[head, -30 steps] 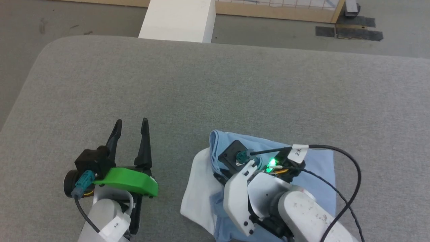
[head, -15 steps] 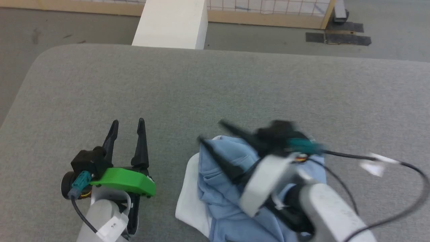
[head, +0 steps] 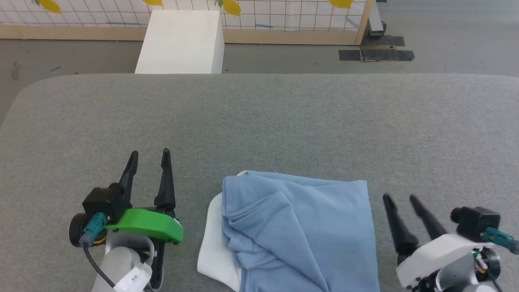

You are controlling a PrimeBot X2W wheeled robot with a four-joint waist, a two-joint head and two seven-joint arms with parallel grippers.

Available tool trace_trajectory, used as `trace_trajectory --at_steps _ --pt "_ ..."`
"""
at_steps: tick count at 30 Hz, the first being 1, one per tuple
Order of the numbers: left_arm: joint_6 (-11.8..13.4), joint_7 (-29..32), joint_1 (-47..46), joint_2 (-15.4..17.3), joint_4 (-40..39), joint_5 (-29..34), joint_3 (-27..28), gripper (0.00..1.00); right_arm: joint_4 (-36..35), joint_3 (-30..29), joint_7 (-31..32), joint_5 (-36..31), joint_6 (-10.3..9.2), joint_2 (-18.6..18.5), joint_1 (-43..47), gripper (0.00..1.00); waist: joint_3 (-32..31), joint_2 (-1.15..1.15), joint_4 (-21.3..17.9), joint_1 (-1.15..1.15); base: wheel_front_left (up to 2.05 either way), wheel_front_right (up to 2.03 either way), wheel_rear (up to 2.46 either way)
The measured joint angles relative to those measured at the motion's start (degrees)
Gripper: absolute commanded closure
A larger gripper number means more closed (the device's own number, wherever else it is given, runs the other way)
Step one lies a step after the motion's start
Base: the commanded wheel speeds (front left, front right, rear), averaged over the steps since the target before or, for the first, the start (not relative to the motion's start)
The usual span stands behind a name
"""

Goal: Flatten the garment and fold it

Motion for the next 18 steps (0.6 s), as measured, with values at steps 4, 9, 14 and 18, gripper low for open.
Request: trace_trajectory --at_steps 4,9,14,18 --pt "-0.04 0.0 0.0 0.0 0.14 0.0 -0.21 0.0 4.36 0.25 6.97 5.0 -0.01 0.03 0.7 0.0 -0.02 0.0 0.29 0.0 0.0 0.0 0.0" --pt "-0.26 0.0 0.0 -0.03 0.57 0.0 -0.78 0.0 9.55 1.05 13.59 10.13 -0.01 0.02 0.54 0.0 -0.09 0.0 1.28 0.0 0.0 0.0 0.0" --pt "-0.49 0.0 0.03 -0.07 0.87 0.0 -1.12 0.0 13.93 2.45 17.27 13.89 0.0 -0.09 -2.14 0.0 -0.31 0.0 2.34 0.0 0.0 0.0 0.0" --pt "-0.51 0.0 0.21 -0.09 1.23 0.0 -1.13 0.0 16.46 3.94 18.4 14.03 0.0 -0.13 -4.64 0.68 -0.7 0.0 2.92 0.0 0.0 0.0 0.0"
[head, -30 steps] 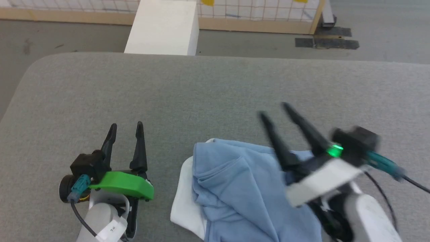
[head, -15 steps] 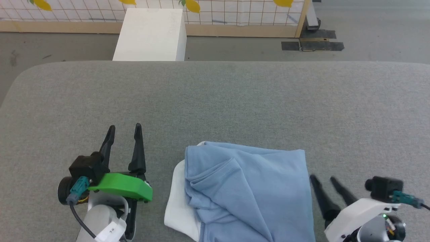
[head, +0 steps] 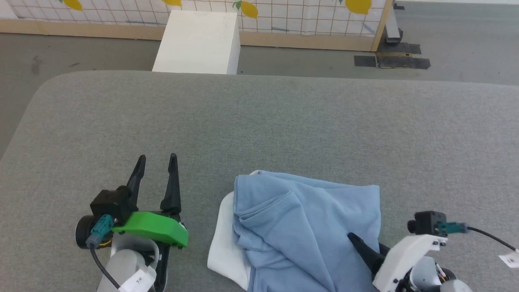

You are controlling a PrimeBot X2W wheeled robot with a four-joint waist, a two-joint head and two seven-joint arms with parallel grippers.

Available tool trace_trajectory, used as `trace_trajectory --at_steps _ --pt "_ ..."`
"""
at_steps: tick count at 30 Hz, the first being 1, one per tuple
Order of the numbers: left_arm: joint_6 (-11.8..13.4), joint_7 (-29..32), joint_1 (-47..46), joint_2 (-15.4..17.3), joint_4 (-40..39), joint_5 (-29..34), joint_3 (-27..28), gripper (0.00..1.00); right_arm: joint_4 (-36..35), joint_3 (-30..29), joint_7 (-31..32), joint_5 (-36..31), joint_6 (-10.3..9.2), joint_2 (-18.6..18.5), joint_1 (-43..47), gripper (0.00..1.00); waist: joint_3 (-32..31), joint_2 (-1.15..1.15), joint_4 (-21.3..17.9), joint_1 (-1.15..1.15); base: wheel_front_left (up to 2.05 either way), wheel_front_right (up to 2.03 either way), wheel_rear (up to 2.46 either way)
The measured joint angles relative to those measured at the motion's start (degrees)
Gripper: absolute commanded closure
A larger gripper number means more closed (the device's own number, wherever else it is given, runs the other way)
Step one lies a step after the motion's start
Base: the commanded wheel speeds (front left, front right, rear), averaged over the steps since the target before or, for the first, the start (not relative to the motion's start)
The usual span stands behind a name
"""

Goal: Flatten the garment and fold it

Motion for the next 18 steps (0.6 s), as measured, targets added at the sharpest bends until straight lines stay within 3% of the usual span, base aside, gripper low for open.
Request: trace_trajectory --at_steps 1,2,6,13,18 --pt "0.0 0.0 0.02 -0.01 0.12 0.0 -0.01 0.0 0.34 0.4 0.32 -0.63 0.0 0.01 -0.49 0.79 -0.12 0.0 0.07 0.0 0.0 0.0 0.0" --pt "0.0 0.0 0.04 -0.02 0.2 0.0 0.01 0.0 0.47 0.53 0.49 -1.44 0.0 0.03 -0.77 1.0 -0.22 0.0 0.1 0.0 0.0 0.0 0.0" --pt "0.01 0.0 0.69 -0.09 0.26 0.0 0.24 0.0 -1.0 0.38 1.98 -10.43 0.0 0.11 -2.14 1.0 -0.56 0.0 -0.25 0.0 0.0 0.0 0.0" --pt "0.12 0.0 1.18 -0.16 -0.73 -0.01 1.08 0.0 -12.3 4.93 8.49 -32.06 0.0 0.03 -9.16 1.0 -0.63 0.0 -2.56 0.0 0.0 0.0 0.0" --pt "0.31 0.01 1.16 -0.16 -1.58 0.0 1.49 0.0 -15.68 9.26 10.67 -38.19 0.02 -5.54 -14.58 1.0 -0.09 0.0 -5.28 0.0 0.0 0.0 0.0"
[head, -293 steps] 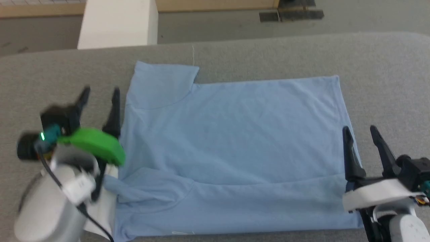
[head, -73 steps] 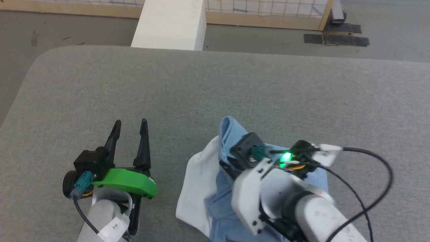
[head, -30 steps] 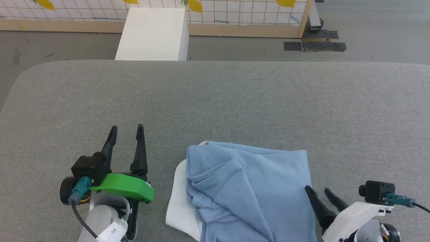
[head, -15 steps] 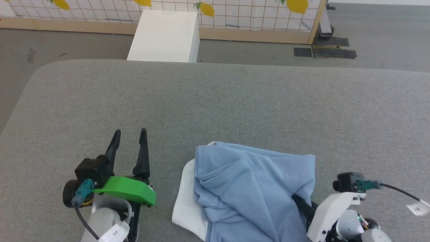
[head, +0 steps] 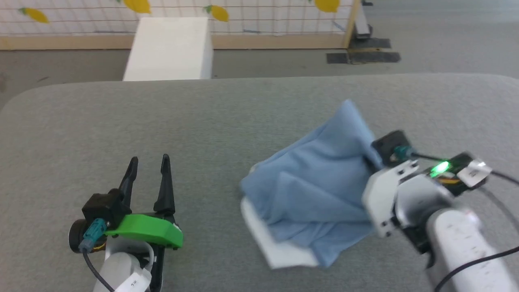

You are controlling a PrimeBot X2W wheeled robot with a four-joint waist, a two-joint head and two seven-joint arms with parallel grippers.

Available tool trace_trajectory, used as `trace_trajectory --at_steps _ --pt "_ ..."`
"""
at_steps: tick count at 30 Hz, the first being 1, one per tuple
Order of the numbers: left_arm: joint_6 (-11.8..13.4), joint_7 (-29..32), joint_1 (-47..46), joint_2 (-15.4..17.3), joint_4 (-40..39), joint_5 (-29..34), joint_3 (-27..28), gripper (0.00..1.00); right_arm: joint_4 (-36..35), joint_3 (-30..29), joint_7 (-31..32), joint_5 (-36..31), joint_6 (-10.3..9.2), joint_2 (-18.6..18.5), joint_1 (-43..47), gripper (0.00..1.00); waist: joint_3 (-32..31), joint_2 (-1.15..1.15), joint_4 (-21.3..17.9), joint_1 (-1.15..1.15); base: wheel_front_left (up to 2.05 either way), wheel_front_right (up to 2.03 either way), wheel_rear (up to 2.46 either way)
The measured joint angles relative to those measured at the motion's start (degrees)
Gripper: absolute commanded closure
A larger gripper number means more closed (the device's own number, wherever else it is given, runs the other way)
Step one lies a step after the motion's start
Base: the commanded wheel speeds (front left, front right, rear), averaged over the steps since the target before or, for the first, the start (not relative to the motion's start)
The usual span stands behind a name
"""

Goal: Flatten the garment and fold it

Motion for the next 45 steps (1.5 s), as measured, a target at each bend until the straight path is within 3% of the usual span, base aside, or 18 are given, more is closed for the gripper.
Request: trace_trajectory --at_steps 7,14,23,33,34,35,36,41,45 --pt "0.03 -0.01 -0.47 0.08 -1.74 0.49 0.01 0.0 0.49 -0.77 0.54 0.44 0.0 -10.17 -4.84 1.0 1.54 0.0 -4.91 0.0 0.0 0.0 0.0" --pt "-0.02 -0.01 -3.13 0.91 -3.22 1.16 -0.73 0.0 7.49 -6.28 -1.59 1.11 0.01 -15.92 -7.9 1.0 4.6 0.0 -9.92 0.0 0.0 0.0 0.0" --pt "0.03 1.62 -6.65 2.72 -6.47 1.72 -1.59 0.0 20.95 -15.46 -11.8 -4.15 0.01 -17.97 -15.6 1.0 11.15 0.0 -13.69 0.0 0.0 0.0 0.0" --pt "-0.02 2.59 -8.29 3.63 -6.97 1.96 -2.75 0.0 31.79 -29.44 -20.81 -14.61 0.01 -15.03 -21.12 1.0 16.92 0.0 -13.68 0.01 0.0 0.0 0.0" --pt "-0.02 2.59 -8.3 3.63 -6.8 1.96 -2.86 0.0 32.66 -31.06 -21.25 -15.38 0.0 -14.38 -21.5 0.71 17.06 0.0 -13.35 0.01 0.0 0.0 0.0" --pt "0.01 2.57 -8.29 3.61 -6.66 1.96 -2.89 0.0 33.18 -32.01 -21.51 -15.97 0.0 -13.93 -21.6 0.51 17.09 0.0 -13.1 0.01 0.0 0.0 0.0" --pt "0.05 2.49 -8.28 3.59 -6.36 1.96 -2.98 0.0 33.83 -33.31 -22.21 -16.57 0.0 -13.36 -21.6 0.0 17.01 0.0 -12.81 0.01 0.0 0.0 0.0" --pt "0.29 1.54 -8.09 3.01 -4.1 1.48 -3.15 0.0 34.66 -37.75 -27.98 -17.13 0.0 -10.93 -21.46 0.0 14.68 0.0 -11.79 0.0 0.0 0.0 0.0" --pt "0.74 0.99 -7.12 2.11 -2.26 0.46 -3.05 0.0 33.12 -37.93 -33.41 -14.55 0.0 -9.07 -19.76 0.0 11.57 0.0 -10.99 0.0 0.0 0.0 0.0"
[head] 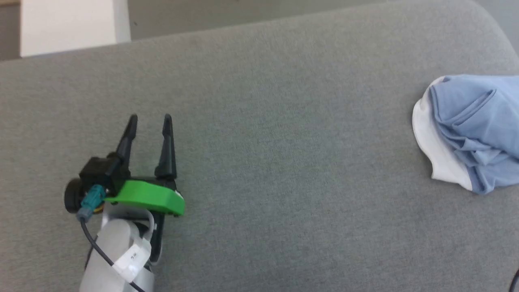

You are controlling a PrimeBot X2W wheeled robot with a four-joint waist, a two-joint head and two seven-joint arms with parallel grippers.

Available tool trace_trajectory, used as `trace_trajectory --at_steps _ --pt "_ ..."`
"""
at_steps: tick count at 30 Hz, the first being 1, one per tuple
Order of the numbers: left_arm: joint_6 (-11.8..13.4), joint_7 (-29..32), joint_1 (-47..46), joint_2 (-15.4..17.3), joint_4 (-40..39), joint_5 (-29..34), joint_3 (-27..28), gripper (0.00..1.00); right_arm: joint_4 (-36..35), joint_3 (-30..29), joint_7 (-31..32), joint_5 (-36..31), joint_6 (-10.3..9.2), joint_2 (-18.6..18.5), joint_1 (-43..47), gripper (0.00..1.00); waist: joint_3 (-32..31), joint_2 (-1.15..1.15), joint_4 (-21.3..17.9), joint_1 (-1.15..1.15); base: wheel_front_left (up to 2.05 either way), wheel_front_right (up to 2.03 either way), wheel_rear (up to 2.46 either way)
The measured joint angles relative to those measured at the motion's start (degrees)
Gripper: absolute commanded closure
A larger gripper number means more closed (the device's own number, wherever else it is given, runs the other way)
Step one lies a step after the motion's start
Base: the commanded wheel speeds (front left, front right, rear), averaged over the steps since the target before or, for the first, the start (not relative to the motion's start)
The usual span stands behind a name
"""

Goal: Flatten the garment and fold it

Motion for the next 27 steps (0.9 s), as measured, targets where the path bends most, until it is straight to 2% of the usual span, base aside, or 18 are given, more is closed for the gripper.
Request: trace_trajectory --at_steps 7,17,22,27 --pt "-0.02 -0.52 2.66 -1.09 2.63 -1.51 -0.78 0.0 -9.77 3.87 -5.71 8.83 0.0 3.96 7.98 0.0 -5.8 0.0 2.07 -0.01 0.0 0.0 0.0" --pt "-0.03 -0.69 5.19 -2.16 5.0 -3.1 -2.48 0.0 -31.76 10.43 -6.39 17.95 -0.01 12.32 24.47 0.0 -11.45 0.0 8.25 -0.01 0.0 0.0 0.0" --pt "-0.03 -0.76 6.0 -2.24 5.6 -3.2 -2.59 0.0 -35.65 14.17 -6.5 19.96 -0.01 13.9 30.27 0.0 -13.48 0.0 10.83 -0.01 0.0 0.0 0.0" --pt "-0.09 -0.93 6.85 -2.36 5.61 -3.27 -2.74 0.0 -34.83 16.63 -8.53 20.72 -0.01 14.57 34.58 0.0 -15.2 0.0 12.88 -0.01 0.0 0.0 0.0"
